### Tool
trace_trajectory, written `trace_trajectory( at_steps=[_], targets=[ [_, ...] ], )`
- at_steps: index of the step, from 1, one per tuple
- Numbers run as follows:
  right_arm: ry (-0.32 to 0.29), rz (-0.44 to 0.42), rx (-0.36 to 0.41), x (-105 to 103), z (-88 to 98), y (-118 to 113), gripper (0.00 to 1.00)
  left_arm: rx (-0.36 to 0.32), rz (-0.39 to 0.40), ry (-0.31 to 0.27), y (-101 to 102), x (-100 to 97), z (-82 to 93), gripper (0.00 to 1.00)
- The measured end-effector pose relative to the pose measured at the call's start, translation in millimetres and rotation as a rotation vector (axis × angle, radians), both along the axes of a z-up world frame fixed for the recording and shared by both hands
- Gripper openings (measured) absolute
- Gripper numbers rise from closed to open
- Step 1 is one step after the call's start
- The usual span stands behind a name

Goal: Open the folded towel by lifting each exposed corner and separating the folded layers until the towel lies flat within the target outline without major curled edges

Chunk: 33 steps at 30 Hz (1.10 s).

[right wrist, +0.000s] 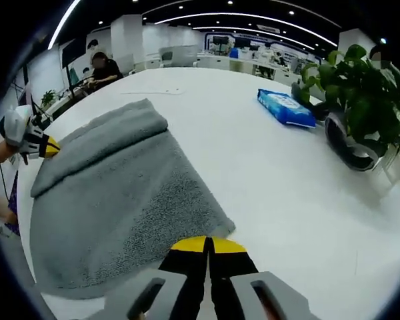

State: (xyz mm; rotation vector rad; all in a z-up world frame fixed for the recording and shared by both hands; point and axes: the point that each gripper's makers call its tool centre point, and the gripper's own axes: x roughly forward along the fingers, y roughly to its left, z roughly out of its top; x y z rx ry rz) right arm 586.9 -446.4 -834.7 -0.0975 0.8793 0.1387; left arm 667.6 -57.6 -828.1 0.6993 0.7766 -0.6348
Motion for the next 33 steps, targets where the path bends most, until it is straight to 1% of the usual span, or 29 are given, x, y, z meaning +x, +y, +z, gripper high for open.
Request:
trace_trajectory(
  at_steps=[1,3,4,6,10,13,14,15,17,20,22,25,27,30,33],
  targets=[
    [0.002,-0.006,-0.006,-1,0.3,-2,0.0,0.003,0.005,-0.004,0,-0.6,-0.1,0.0],
    [0.006,-0.019,0.008,-4,3.0,-4,0.0,0.038,0.012,-0.017,-2,-2.3,-0.4,0.0],
    [0.007,-0.027,0.018,-5,4.4,-4,0.01,0.067,0.016,-0.015,-2,-3.5,-0.9,0.0],
    [0.001,-0.037,0.028,-8,9.7,-6,0.02,0.1,0.033,-0.002,-2,-7.4,-1.2,0.0],
    [-0.015,-0.037,0.025,-12,18.5,-6,0.02,0.126,0.092,0.012,-2,-16.8,-1.6,0.0],
    [-0.036,-0.036,0.031,-13,27.4,-4,0.01,0.118,0.129,0.024,-4,-27.7,-1.8,0.0],
    [-0.043,-0.035,0.034,-14,30.7,-3,0.01,0.107,0.151,0.034,-5,-32.2,-1.9,0.0],
    [-0.048,-0.035,0.037,-14,33.2,-2,0.01,0.083,0.19,0.052,-6,-38.4,-2.0,0.0],
    [-0.058,-0.033,0.039,-16,37.5,0,0.01,0.064,0.208,0.067,-9,-44.8,-1.9,0.0],
    [-0.074,-0.024,0.043,-19,43.6,5,0.01,0.011,0.276,0.105,-15,-56.2,-2.6,0.0],
    [-0.082,-0.018,0.049,-21,46.4,10,0.01,-0.009,0.307,0.119,-18,-61.1,-2.5,0.0],
    [-0.083,-0.012,0.08,-27,47.3,20,0.0,-0.009,0.324,0.127,-23,-66.5,-3.1,0.0],
    [-0.074,0.001,0.082,-33,44.7,28,0.0,-0.006,0.341,0.138,-27,-72.6,-3.5,0.0],
    [-0.052,0.025,0.101,-43,38.2,41,0.01,0.017,0.35,0.147,-34,-82.3,-3.9,0.0],
    [-0.03,0.051,0.112,-54,31.4,55,0.01,0.048,0.379,0.153,-42,-92.3,-4.8,0.0]
  ],
)
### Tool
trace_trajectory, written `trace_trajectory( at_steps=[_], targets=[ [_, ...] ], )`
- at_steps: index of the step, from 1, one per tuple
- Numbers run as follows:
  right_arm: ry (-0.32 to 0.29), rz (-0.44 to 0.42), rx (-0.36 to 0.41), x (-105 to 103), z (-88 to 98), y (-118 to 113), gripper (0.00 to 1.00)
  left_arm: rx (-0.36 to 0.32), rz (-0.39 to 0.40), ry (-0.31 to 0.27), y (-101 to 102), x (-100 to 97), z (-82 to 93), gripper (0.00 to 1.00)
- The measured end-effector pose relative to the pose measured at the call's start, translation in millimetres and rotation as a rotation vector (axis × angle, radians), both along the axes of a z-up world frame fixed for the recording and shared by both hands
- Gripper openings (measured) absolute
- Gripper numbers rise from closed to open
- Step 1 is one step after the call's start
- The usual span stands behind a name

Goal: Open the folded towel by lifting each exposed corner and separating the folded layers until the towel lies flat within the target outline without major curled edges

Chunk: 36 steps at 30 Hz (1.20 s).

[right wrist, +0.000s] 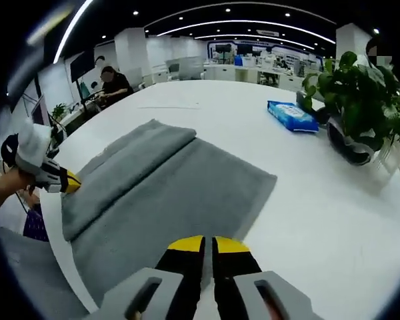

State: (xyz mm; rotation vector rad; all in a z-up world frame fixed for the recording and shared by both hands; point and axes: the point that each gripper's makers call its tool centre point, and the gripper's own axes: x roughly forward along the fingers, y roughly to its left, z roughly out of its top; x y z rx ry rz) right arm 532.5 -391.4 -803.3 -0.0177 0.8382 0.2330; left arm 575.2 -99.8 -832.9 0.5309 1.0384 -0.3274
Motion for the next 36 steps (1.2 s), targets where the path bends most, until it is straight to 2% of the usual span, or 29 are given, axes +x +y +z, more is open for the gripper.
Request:
trace_trajectory(
  at_steps=[6,9,13,15,19,23,25,26,27,28,29,33,35,36],
  targets=[
    [0.044,0.029,0.021,-20,-10.8,19,0.02,0.069,-0.014,0.018,-16,-18.2,-0.3,0.0],
    [0.064,0.037,0.022,-30,-15.4,26,0.02,0.024,0.004,0.046,-26,-28.4,0.1,0.0],
    [0.096,0.045,0.019,-41,-24.0,29,0.02,-0.168,0.076,0.092,-46,-41.4,0.4,0.0],
    [0.112,0.05,-0.003,-43,-29.9,25,0.02,-0.305,0.125,0.125,-57,-47.2,-0.6,0.0],
    [0.123,0.054,-0.042,-42,-33.3,18,0.02,-0.452,0.168,0.17,-66,-53.3,-2.3,0.0],
    [0.118,0.059,-0.073,-39,-33.7,13,0.01,-0.58,0.151,0.213,-72,-58.8,1.2,0.0],
    [0.111,0.072,-0.098,-38,-34.2,12,0.01,-0.733,0.181,0.268,-77,-64.5,8.9,0.0],
    [0.104,0.088,-0.122,-37,-34.4,10,0.01,-0.836,0.179,0.304,-81,-69.9,16.6,0.0],
    [0.102,0.089,-0.133,-37,-34.4,9,0.01,-0.879,0.201,0.305,-79,-70.8,20.0,0.0],
    [0.102,0.089,-0.139,-36,-34.3,7,0.01,-0.902,0.229,0.264,-71,-68.7,22.8,0.0],
    [0.102,0.089,-0.137,-36,-34.3,7,0.01,-0.905,0.219,0.225,-66,-66.9,25.1,0.0],
    [0.099,0.079,-0.118,-35,-34.2,5,0.01,-0.82,0.205,0.089,-48,-62.1,31.9,0.01],
    [0.095,0.07,-0.113,-35,-34.1,5,0.01,-0.765,0.201,0.044,-42,-58.2,28.4,0.03],
    [0.093,0.069,-0.114,-35,-34.1,5,0.01,-0.737,0.205,0.04,-40,-59.0,25.7,0.03]
  ],
)
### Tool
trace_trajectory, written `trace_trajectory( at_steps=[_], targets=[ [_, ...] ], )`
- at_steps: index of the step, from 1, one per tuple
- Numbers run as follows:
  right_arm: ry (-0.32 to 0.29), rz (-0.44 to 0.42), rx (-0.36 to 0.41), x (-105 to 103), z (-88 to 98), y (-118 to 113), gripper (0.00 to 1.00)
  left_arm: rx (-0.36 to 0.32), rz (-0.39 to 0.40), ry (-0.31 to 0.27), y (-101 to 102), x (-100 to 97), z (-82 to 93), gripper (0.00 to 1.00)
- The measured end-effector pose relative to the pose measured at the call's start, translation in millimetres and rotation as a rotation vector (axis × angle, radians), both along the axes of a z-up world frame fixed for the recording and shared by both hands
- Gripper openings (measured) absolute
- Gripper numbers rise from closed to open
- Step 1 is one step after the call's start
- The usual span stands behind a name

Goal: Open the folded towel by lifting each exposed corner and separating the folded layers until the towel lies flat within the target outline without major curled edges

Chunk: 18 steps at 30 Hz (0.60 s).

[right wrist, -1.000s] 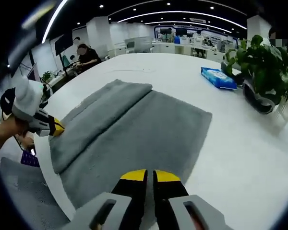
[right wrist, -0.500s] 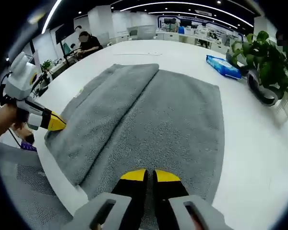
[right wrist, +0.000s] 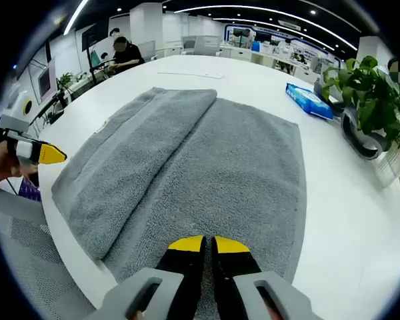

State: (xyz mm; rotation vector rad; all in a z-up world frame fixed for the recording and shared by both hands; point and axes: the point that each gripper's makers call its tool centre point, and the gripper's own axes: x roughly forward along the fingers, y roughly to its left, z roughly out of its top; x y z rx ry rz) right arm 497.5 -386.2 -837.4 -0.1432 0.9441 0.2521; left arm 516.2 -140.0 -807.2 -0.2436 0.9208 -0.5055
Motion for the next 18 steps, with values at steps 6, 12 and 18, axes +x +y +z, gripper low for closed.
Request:
trace_trajectory(
  at_steps=[6,12,18],
  targets=[
    [-0.016,0.024,-0.034,-1,0.2,1,0.01,0.101,-0.025,-0.007,8,2.2,-10.9,0.07],
    [-0.048,0.022,-0.028,-1,0.5,0,0.01,0.123,0.009,-0.033,18,9.7,-14.9,0.19],
    [-0.072,0.029,-0.028,-1,1.2,1,0.01,0.103,-0.014,0.003,13,6.2,-21.1,0.2]
  ],
)
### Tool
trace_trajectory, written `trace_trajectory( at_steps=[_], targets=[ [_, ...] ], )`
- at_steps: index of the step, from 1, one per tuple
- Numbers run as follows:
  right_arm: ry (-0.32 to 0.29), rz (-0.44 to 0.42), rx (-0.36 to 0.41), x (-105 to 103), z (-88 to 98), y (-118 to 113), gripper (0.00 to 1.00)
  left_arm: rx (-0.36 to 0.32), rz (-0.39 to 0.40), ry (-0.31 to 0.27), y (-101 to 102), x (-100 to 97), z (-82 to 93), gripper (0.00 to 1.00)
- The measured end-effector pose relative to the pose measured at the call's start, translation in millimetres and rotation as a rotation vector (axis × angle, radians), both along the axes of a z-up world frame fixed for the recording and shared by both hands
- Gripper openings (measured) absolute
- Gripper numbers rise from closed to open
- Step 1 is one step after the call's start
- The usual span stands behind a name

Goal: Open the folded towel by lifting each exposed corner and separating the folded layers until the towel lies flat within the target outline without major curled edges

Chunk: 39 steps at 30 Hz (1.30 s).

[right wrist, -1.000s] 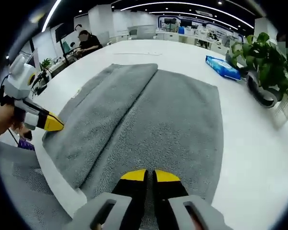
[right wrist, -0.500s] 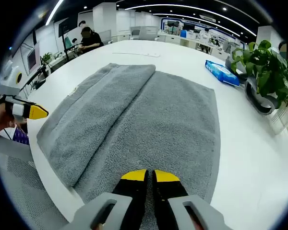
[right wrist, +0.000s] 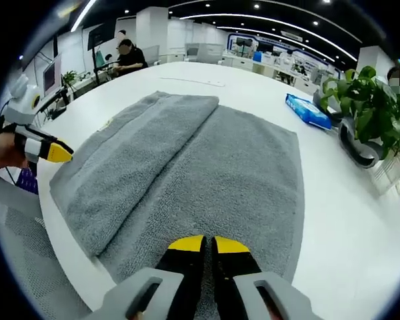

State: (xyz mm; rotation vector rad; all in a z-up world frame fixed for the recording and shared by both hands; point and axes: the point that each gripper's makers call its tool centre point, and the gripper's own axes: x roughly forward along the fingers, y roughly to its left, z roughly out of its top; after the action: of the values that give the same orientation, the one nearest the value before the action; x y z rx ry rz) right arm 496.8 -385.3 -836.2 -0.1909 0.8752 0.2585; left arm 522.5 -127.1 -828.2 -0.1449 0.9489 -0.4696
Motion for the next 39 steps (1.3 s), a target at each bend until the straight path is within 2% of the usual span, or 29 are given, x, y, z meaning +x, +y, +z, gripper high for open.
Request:
trace_trajectory(
  at_steps=[8,18,23,29,33,39],
  targets=[
    [-0.018,0.006,-0.01,0,0.3,0,0.01,0.007,-0.015,0.031,-2,-5.0,-1.9,0.15],
    [-0.03,0.029,-0.036,0,0.7,1,0.0,0.015,0.001,0.025,0,-4.4,4.5,0.04],
    [-0.039,0.068,-0.085,0,0.4,2,0.0,0.012,0.006,0.029,2,-4.7,3.9,0.03],
    [-0.053,0.065,-0.076,1,0.8,1,0.0,0.018,0.034,0.021,9,-2.6,6.0,0.02],
    [-0.054,0.072,-0.087,1,0.9,1,0.0,-0.038,0.091,0.052,12,-1.8,8.0,0.02],
    [-0.055,0.078,-0.088,1,0.5,1,0.0,-0.073,0.123,0.059,17,-0.3,10.4,0.02]
  ],
)
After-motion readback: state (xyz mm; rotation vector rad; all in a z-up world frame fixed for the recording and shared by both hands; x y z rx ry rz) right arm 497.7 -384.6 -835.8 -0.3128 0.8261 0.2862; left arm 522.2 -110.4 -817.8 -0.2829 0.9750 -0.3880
